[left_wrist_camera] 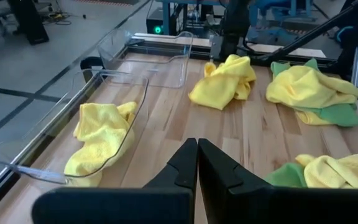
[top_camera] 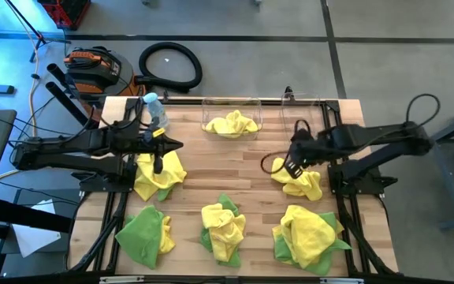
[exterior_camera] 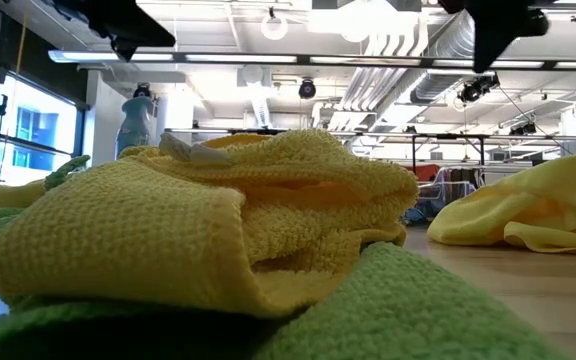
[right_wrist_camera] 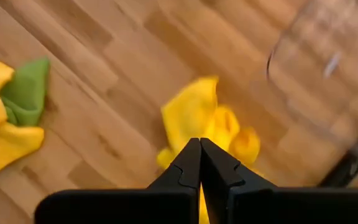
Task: Sort microfiber towel by color & place in baskets
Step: Put the top right yellow microfiber cloth into the left transparent bin
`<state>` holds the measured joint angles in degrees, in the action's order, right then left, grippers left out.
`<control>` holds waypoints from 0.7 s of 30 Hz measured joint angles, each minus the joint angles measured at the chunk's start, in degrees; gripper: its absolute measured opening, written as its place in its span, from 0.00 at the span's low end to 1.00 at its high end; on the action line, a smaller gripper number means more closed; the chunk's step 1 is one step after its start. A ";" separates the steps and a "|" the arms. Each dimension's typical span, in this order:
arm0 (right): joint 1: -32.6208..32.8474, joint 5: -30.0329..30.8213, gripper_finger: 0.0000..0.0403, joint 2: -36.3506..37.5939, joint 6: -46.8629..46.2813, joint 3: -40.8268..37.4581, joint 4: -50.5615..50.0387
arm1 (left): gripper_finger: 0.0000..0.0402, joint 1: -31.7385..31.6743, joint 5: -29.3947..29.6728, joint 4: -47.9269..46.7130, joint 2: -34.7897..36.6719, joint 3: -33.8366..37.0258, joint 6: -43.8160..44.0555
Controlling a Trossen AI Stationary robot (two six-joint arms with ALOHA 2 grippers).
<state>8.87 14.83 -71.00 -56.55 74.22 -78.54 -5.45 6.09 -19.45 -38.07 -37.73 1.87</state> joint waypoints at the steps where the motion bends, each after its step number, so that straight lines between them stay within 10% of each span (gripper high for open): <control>1: 1.24 -0.50 0.00 -0.70 -2.78 -0.09 -0.58 | 0.00 0.00 0.00 0.23 0.25 0.38 0.02; 15: 13.13 -2.46 0.01 -4.04 -31.43 -6.93 -1.33 | 0.00 -0.02 -1.03 0.14 0.45 1.34 0.96; 21: 13.78 -4.48 0.19 -4.04 -35.83 -11.94 -0.45 | 0.00 -0.02 -1.03 0.15 0.44 1.34 2.77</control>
<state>22.65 10.35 -75.05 -92.38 62.28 -78.99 -5.48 5.06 -19.31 -37.63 -36.38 4.64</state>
